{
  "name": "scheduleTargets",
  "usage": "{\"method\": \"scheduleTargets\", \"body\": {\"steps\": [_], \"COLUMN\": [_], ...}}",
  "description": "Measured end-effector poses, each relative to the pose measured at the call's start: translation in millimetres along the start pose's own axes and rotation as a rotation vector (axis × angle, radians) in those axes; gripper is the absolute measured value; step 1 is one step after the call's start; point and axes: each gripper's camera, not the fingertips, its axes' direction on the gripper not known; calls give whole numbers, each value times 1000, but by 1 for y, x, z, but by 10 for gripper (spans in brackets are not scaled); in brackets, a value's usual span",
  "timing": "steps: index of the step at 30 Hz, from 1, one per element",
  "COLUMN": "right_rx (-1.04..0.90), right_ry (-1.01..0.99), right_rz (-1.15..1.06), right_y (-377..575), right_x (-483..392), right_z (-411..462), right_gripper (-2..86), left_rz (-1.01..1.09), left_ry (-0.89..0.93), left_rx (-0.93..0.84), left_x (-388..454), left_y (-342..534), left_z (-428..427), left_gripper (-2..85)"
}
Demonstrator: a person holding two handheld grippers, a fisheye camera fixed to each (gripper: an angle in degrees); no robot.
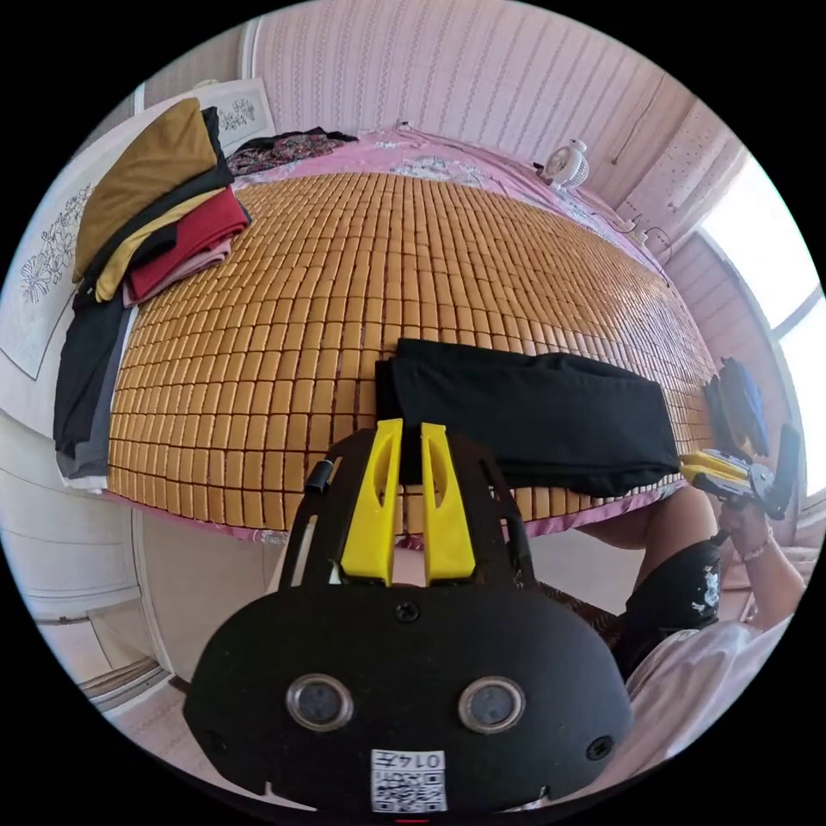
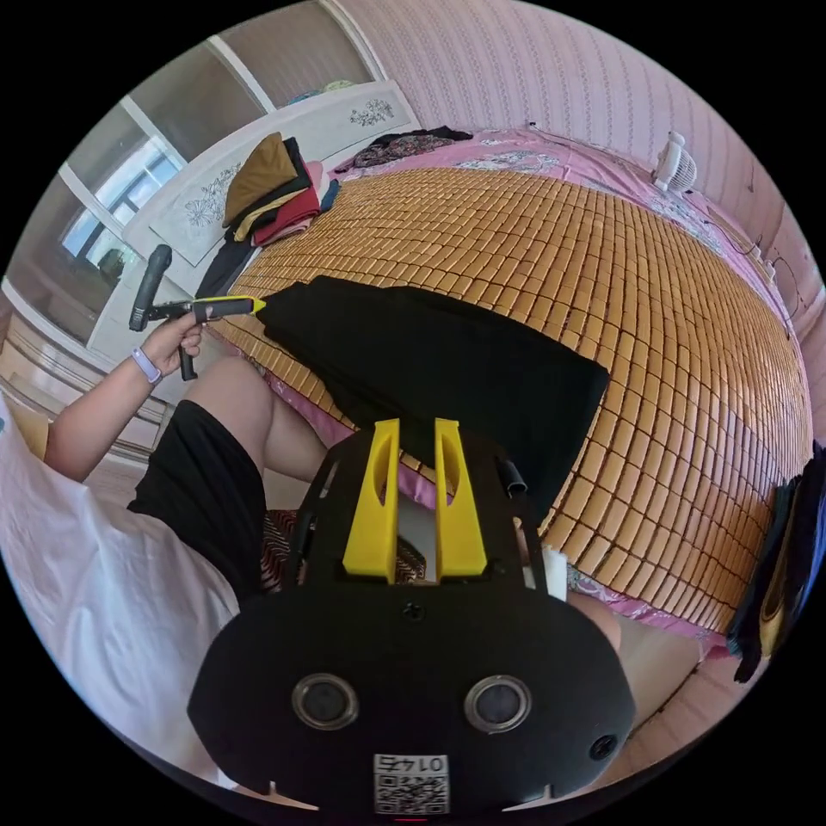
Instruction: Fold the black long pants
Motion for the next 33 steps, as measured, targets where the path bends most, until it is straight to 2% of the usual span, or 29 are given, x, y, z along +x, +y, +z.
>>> {"method": "scheduleTargets", "body": {"steps": [3, 4, 8, 10, 13, 16, 19, 24, 29, 33], "right_rx": [-51, -67, -153, -239, -394, -491, -490, -521, -569, -508], "right_ry": [39, 49, 74, 110, 201, 312, 308, 228, 261, 164], "right_rz": [-90, -123, -219, -312, -420, -486, -453, -430, -410, -276], "right_y": [-33, -49, -106, -143, -173, -183, -186, -193, -194, -188], "right_x": [-10, -15, -31, -48, -66, -75, -68, -46, -35, 4], "right_z": [20, 30, 68, 100, 147, 181, 188, 186, 182, 157], "right_gripper": [41, 30, 7, 1, -3, -4, -4, -5, -6, -8], "left_rz": [31, 22, 86, 208, 335, 454, 514, 522, 563, 598], "left_ry": [-143, -131, 107, 233, 321, 299, 214, 243, 197, 183], "left_rx": [62, 70, 97, 63, -34, -63, -187, -116, -128, -84], "left_x": [26, 32, 68, 126, 205, 260, 286, 299, 325, 339], "left_y": [9, 12, 11, 5, -5, -15, -10, -1, -1, 8], "left_z": [-26, -29, -31, -15, 9, 29, 73, 69, 64, 47], "left_gripper": [30, 23, -3, -8, -9, -10, -10, -10, -10, -10]}}
